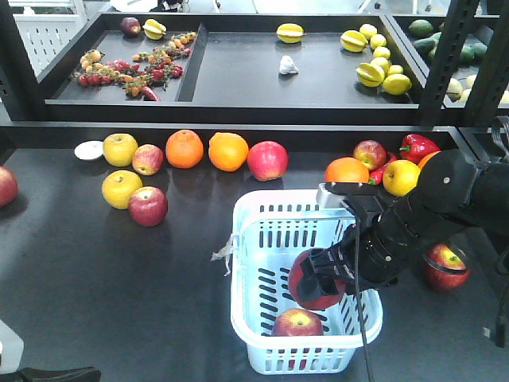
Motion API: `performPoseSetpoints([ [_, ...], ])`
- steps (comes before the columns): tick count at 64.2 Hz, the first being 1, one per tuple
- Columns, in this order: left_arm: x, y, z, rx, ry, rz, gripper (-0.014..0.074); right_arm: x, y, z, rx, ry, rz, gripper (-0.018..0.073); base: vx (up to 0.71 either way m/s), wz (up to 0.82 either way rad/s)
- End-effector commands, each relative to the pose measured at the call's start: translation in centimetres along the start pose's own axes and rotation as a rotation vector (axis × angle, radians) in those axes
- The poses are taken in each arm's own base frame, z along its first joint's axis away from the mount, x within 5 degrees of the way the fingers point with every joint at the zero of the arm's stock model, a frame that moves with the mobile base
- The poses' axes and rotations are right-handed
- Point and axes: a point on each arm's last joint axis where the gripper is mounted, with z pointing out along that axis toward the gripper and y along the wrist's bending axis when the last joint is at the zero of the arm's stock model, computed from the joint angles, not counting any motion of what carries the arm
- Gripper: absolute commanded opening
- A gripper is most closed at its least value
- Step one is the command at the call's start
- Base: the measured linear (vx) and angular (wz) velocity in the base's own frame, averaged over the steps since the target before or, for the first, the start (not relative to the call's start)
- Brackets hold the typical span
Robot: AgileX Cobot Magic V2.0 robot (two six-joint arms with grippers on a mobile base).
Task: Pick three apples into basket with both arms
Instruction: 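Carry the second red apple over the basket and open the right gripper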
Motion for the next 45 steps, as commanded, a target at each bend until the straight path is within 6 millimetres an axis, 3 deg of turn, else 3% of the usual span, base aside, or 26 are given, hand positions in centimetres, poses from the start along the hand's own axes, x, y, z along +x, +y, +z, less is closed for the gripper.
performPoseSetpoints([
  [1, -1.3, -0.2, -0.3, 0.006, -0.082, -0.018, -0.0008, -0.8, 0.6, -1.6, -0.007, -0.091, -0.023, 0.0493, 0.00, 0.00],
  [12, -1.3, -0.2, -0.3, 0.006, -0.082, -0.018, -0.0008, -0.9, 0.6, -1.6, -0.004, -0.104, -0.020, 0.0623, 0.00, 0.00],
  [21, -1.3, -0.2, -0.3, 0.006, -0.082, -0.018, -0.0008, -0.9, 0.6, -1.6, -0.005, -0.104, -0.020, 0.0624, 0.00, 0.00],
  [35, -1.3, -0.2, -0.3, 0.006, -0.082, -0.018, -0.0008, -0.6, 0.8, -1.6, -0.019, -0.068, -0.020, 0.0566, 0.00, 0.00],
  [45, -1.3, -0.2, -0.3, 0.006, -0.082, -0.018, -0.0008, 0.3, 1.3, -2.2, -0.051, 0.008, -0.032, 0.0436, 0.00, 0.00],
])
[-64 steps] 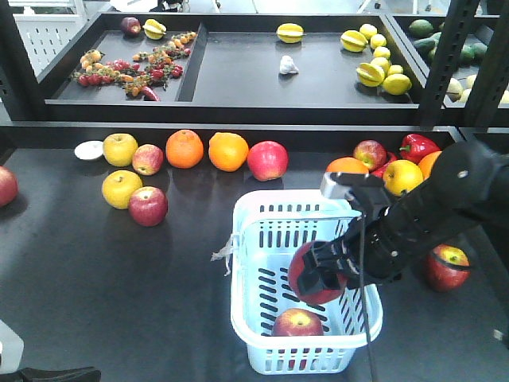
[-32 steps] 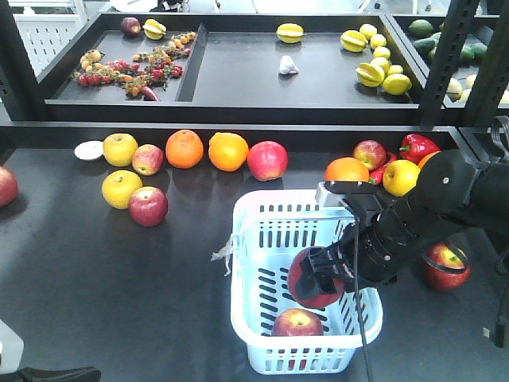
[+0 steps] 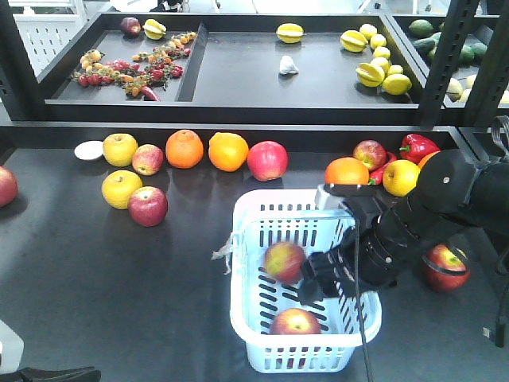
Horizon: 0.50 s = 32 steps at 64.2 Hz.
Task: Pick three apples into basket with both arms
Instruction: 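Carry the second red apple over the basket and open the right gripper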
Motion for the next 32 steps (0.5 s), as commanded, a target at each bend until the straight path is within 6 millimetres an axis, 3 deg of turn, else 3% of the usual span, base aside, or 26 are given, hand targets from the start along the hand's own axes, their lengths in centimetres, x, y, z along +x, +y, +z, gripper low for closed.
performPoseSetpoints([
  [1, -1.3, -0.2, -0.3, 0.006, -0.082, -0.018, -0.0008, 0.2, 1.3, -2.3, -0.038, -0.025, -0.032, 0.0419, 0.00, 0.00],
  [18, -1.3, -0.2, -0.3, 0.006, -0.082, -0.018, -0.0008, 1.8, 3.3, -7.6, -0.013, -0.164, -0.127, -0.0007, 0.00, 0.00],
  [32, -1.3, -0.2, -0.3, 0.006, -0.082, -0.018, -0.0008, 3.8, 3.5, -11.1, 0.146, -0.205, -0.287, -0.0008, 0.00, 0.00],
])
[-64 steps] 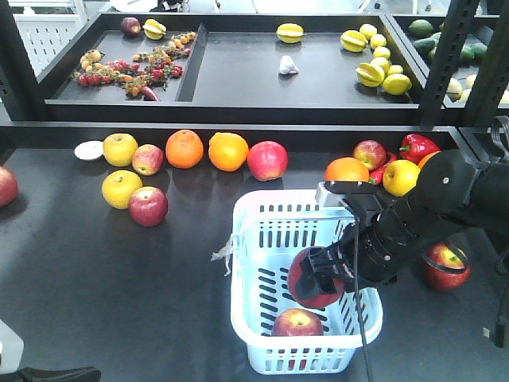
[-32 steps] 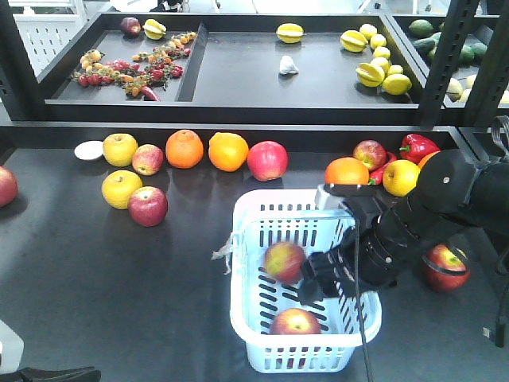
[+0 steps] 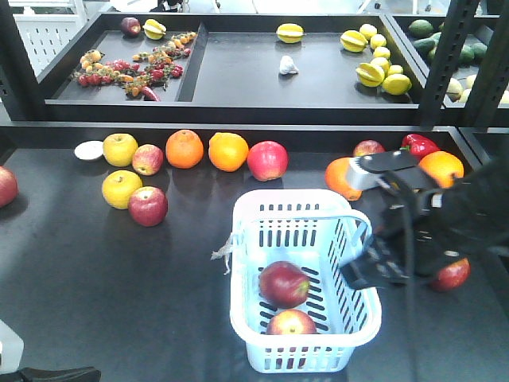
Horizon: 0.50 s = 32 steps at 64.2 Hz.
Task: Pick three apples into basket with both arms
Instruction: 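Carry the second red apple over the basket and open the right gripper, then move the right gripper down to the red apple beside the basket and grasp it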
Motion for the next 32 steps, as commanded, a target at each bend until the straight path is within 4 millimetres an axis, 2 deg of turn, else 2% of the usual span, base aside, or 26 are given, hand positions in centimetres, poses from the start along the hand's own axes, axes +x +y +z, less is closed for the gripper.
performPoseSetpoints([
  [1, -1.3, -0.2, -0.3, 0.006, -0.082, -0.018, -0.0008, 0.0, 0.3, -2.6, 0.078, -0.085, -0.088, -0.0008, 0.00, 0.00],
  [11, -1.4, -0.2, -0.3, 0.006, -0.084, -0.018, -0.0008, 0.2, 0.5, -3.8, 0.108, -0.142, -0.095, -0.0008, 0.00, 0.00],
  [16, -1.4, -0.2, -0.3, 0.005, -0.085, -0.018, -0.0008, 0.2, -0.2, -4.2, 0.179, -0.162, -0.033, -0.0006, 0.00, 0.00],
  [25, -1.4, -0.2, -0.3, 0.005, -0.085, -0.018, -0.0008, 0.4, -4.3, -5.7, 0.422, -0.246, 0.200, -0.0003, 0.00, 0.00],
  [32, -1.4, -0.2, -0.3, 0.005, -0.084, -0.018, -0.0008, 1.0, -7.3, -7.0, 0.500, -0.314, 0.358, 0.0023, 0.00, 0.00],
])
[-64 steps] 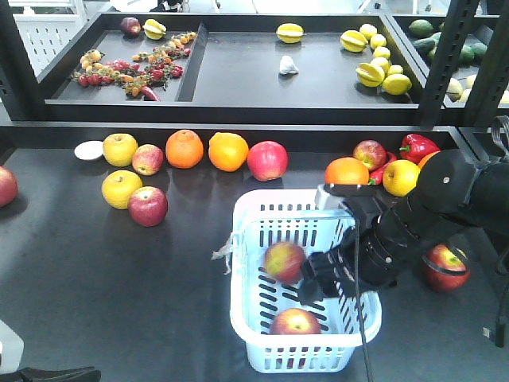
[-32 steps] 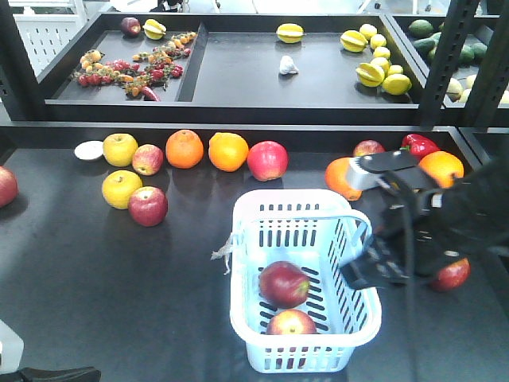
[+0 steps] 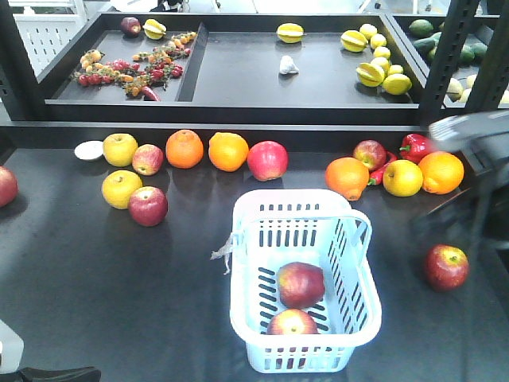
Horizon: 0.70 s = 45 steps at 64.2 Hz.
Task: Pick three apples into basket with both arms
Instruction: 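Move the right gripper down to the red apple beside the basket and grasp it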
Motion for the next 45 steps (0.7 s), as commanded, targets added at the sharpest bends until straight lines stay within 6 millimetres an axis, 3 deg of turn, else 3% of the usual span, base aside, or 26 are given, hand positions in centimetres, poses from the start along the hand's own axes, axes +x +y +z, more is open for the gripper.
performPoseSetpoints([
  [1, -1.4, -0.2, -0.3, 0.005, -0.084, -0.018, -0.0008, -1.1, -3.1, -1.3, 0.092, -0.132, 0.135, 0.0032, 0.00, 0.00],
  [8, -1.4, -0.2, -0.3, 0.005, -0.084, -0.018, -0.0008, -1.0, -5.0, -0.9, 0.086, -0.126, 0.172, 0.0141, 0.00, 0.00],
  [27, -1.4, -0.2, -0.3, 0.005, -0.087, -0.018, -0.0008, -2.2, -7.2, 2.6, 0.056, -0.153, 0.185, 0.0727, 0.00, 0.00],
  [45, -1.4, -0.2, -0.3, 0.005, -0.085, -0.018, -0.0008, -3.8, -8.9, 6.7, 0.072, -0.109, 0.261, 0.0713, 0.00, 0.00],
])
